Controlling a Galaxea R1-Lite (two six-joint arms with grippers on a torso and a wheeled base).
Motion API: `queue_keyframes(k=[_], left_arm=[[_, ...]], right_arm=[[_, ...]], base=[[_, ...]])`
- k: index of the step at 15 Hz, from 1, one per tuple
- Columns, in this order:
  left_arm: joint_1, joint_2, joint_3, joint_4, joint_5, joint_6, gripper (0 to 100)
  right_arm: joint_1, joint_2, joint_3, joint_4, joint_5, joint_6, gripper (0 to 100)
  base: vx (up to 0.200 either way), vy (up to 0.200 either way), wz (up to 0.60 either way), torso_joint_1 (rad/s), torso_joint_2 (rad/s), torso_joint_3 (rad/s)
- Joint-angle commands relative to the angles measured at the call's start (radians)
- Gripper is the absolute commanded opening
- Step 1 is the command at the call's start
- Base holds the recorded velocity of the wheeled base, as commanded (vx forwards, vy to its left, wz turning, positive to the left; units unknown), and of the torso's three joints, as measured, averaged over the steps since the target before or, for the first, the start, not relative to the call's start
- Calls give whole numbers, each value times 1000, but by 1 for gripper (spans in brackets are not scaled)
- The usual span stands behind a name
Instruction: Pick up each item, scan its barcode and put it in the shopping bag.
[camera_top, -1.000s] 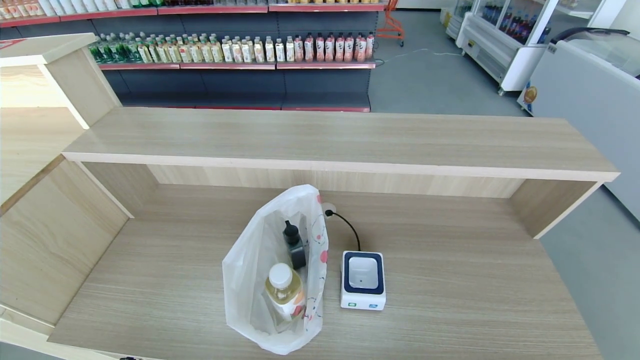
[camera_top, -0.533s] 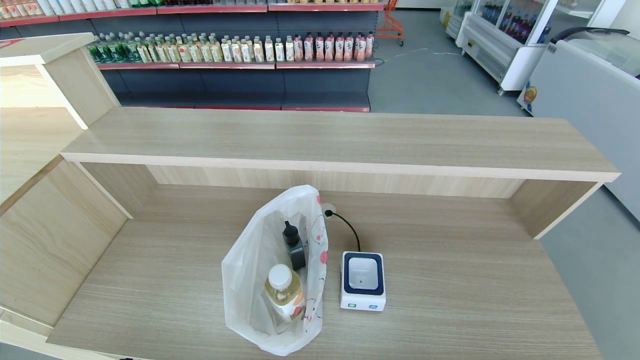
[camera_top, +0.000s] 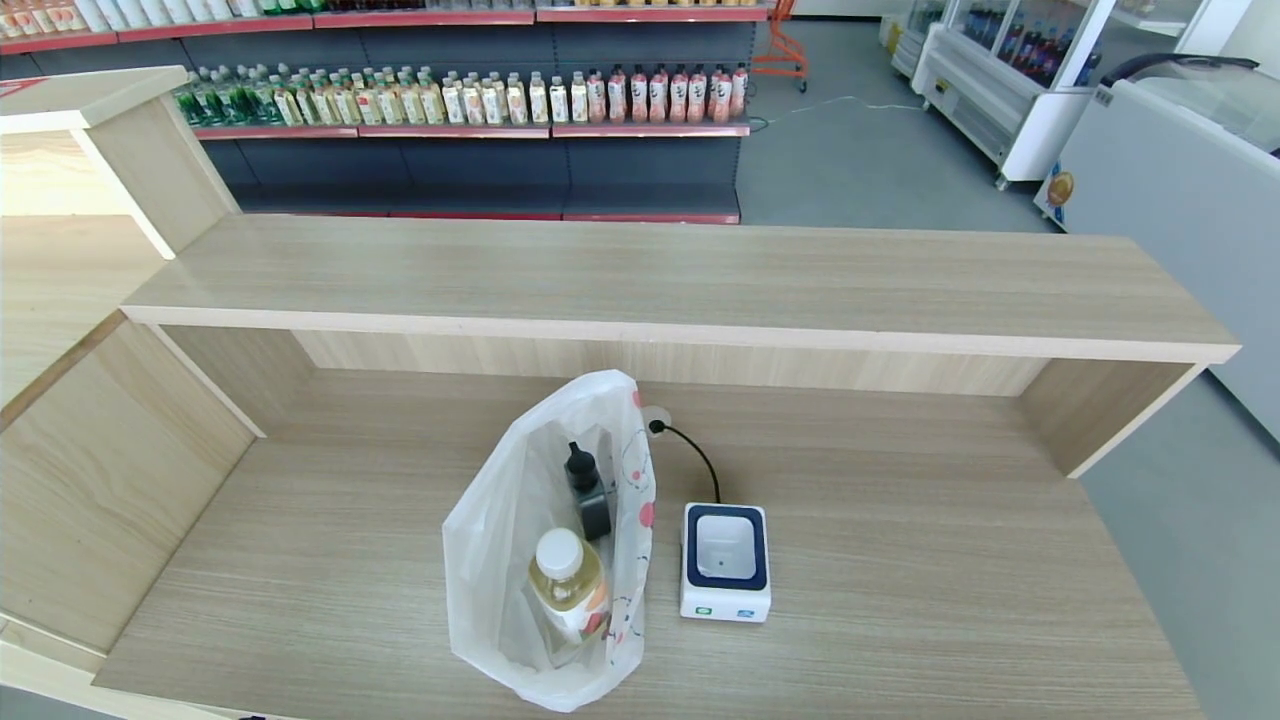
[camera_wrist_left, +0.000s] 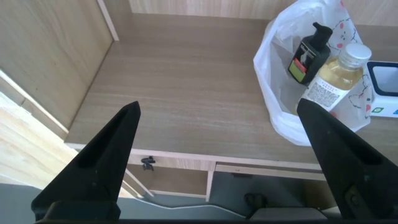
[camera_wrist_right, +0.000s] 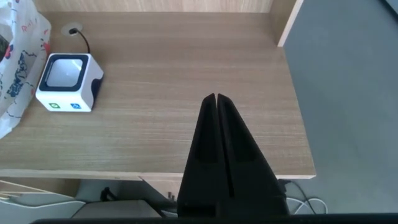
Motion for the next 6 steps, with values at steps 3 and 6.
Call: queue_keyframes(k=[3, 6], left_arm=[[0, 0, 0, 0, 0, 0, 100], [0, 0, 0, 0, 0, 0, 100]], right_arm=[[0, 2, 0, 0, 0, -1, 0], [0, 2, 0, 0, 0, -4, 0]], base=[[0, 0, 0, 0, 0, 0], [0, 0, 0, 0, 0, 0]])
